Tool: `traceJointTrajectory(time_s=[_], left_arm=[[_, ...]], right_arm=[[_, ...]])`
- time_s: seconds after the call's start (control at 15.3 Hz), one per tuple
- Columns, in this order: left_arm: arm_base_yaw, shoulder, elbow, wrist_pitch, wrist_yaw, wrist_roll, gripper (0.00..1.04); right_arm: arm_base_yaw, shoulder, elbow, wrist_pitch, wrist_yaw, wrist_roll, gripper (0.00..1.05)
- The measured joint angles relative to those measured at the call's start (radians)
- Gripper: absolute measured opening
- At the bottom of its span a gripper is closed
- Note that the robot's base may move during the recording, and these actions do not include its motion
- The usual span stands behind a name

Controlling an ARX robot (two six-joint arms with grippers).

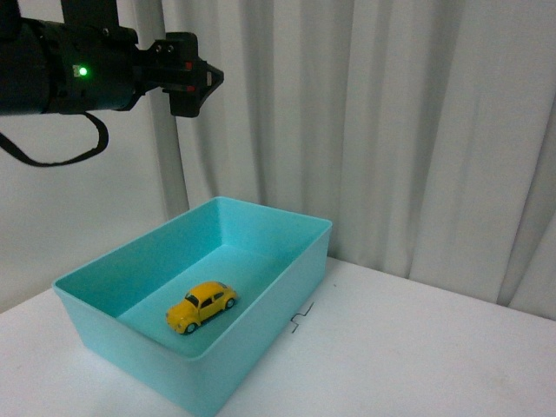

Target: Wind up and store yellow beetle toy

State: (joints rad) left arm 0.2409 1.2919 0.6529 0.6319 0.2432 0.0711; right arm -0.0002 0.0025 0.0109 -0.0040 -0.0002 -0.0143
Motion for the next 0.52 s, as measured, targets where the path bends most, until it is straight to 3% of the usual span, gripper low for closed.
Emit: traceJointTrajectory(time_s=[0.07, 0.13, 0.33, 0.52], left_arm=[[-0.079, -0.145, -0.304, 0.141, -0.088, -0.059, 0.16], [-0.132, -0.275, -0.414, 0.145, -0.125, -0.067, 0.02], [-0.158, -0.384, -0.496, 0.111, -0.162, -0.067, 0.02], [-0.248, -0.504, -0.554, 0.045, -0.231, -0.068, 0.02]], right_arm=[[0.000, 0.000, 0.000, 0.000, 0.000, 0.000, 0.98], [0.000, 0.000, 0.000, 0.000, 0.001, 0.000, 0.98], [0.000, 0.000, 0.000, 0.000, 0.000, 0.000, 0.98], [0.000, 0.000, 0.000, 0.000, 0.000, 0.000, 0.98]])
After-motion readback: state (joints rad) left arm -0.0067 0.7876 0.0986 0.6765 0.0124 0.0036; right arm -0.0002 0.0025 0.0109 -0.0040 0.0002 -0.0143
